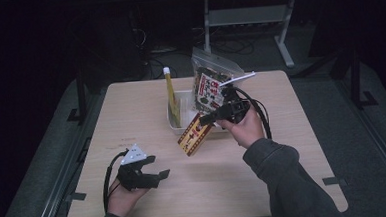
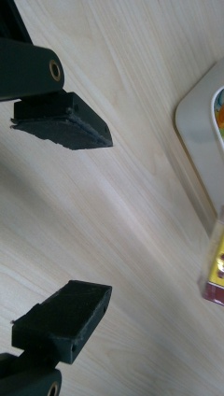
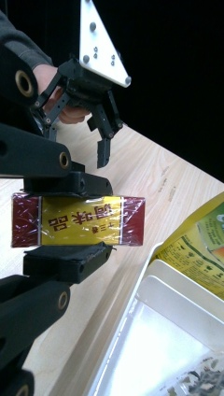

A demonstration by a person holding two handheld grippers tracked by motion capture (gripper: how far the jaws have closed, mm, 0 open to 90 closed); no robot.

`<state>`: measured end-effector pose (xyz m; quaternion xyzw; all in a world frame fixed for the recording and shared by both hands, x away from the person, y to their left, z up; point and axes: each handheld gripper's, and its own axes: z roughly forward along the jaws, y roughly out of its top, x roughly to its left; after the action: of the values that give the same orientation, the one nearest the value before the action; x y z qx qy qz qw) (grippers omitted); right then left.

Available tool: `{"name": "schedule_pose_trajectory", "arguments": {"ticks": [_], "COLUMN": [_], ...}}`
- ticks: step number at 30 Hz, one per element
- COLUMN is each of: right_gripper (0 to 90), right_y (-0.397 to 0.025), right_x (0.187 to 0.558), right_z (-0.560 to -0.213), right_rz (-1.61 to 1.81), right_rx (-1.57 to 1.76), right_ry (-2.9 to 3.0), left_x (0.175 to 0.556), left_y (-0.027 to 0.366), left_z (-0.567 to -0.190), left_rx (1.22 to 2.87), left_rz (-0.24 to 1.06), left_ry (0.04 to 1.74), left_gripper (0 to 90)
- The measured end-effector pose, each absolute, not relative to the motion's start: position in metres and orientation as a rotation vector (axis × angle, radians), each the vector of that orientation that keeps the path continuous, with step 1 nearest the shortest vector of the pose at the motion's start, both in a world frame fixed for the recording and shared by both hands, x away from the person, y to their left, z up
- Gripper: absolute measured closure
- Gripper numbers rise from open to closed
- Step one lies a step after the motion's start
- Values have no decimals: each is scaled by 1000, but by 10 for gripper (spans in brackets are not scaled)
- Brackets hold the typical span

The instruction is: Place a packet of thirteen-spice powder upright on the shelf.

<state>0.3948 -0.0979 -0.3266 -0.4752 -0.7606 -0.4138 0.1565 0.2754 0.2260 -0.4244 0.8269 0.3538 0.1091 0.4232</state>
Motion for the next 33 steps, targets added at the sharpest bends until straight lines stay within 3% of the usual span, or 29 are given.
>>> {"name": "schedule_pose_trajectory", "arguments": {"ticks": [33], "right_gripper": [679], "right_y": [-100], "right_x": [428], "right_z": [-286], "right_rz": [-1263], "right_rx": [-1576], "right_ry": [-2185], "left_x": [279], "left_y": [239], "left_z": [-425], "left_rx": [2055], "left_rz": [287], "left_ry": [921], "left_gripper": [234]}}
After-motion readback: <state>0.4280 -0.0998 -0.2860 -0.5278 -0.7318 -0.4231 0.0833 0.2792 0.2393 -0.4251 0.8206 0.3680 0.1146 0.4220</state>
